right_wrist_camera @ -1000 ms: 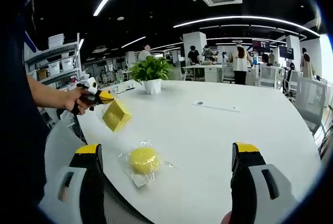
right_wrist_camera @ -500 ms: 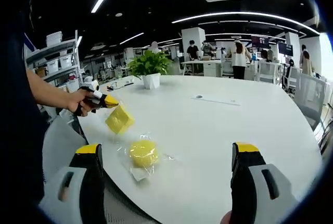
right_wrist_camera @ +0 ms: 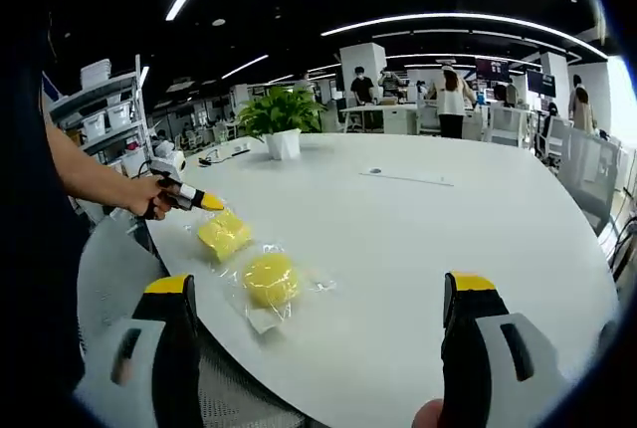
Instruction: Compare the silicone blocks by pressing each to a similar depth, holding the contact briefly, and releasing to observe deformation and rebound differences across the visible hardness samples.
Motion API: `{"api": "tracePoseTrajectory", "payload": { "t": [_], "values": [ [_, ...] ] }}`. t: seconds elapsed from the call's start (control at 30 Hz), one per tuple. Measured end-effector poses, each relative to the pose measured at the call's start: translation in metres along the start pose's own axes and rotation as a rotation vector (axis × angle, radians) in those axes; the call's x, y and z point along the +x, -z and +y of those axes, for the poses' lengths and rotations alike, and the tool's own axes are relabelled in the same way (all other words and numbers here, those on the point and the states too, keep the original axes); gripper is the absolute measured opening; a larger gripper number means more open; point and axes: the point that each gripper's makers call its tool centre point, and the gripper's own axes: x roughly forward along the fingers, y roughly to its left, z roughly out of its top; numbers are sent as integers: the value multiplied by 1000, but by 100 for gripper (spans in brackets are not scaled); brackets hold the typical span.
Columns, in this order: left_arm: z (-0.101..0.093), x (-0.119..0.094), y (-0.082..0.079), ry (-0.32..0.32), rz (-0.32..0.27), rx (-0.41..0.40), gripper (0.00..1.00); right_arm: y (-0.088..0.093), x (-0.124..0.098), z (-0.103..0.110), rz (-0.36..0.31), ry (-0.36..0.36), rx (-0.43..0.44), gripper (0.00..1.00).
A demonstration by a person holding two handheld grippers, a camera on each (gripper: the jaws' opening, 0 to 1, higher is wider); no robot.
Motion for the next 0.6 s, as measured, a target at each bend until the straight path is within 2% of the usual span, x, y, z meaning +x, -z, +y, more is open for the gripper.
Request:
{"api": "tracePoseTrajectory", "payload": {
  "t": [0.1,0.2,0.3,0.6],
  "values": [
    [12,4,1,-58,16,166,0,-1,0,-1,-12,0,-2,97],
    [15,7,3,-63,25,190,0,1,0,0,-5,-5,2,97],
    [21,10,6,-92,46,299,0,2,0,0,2,-7,6,97],
    [31,17,11,-115,60,357,0,5,2,-2,16,-10,13,97]
  ]
}}
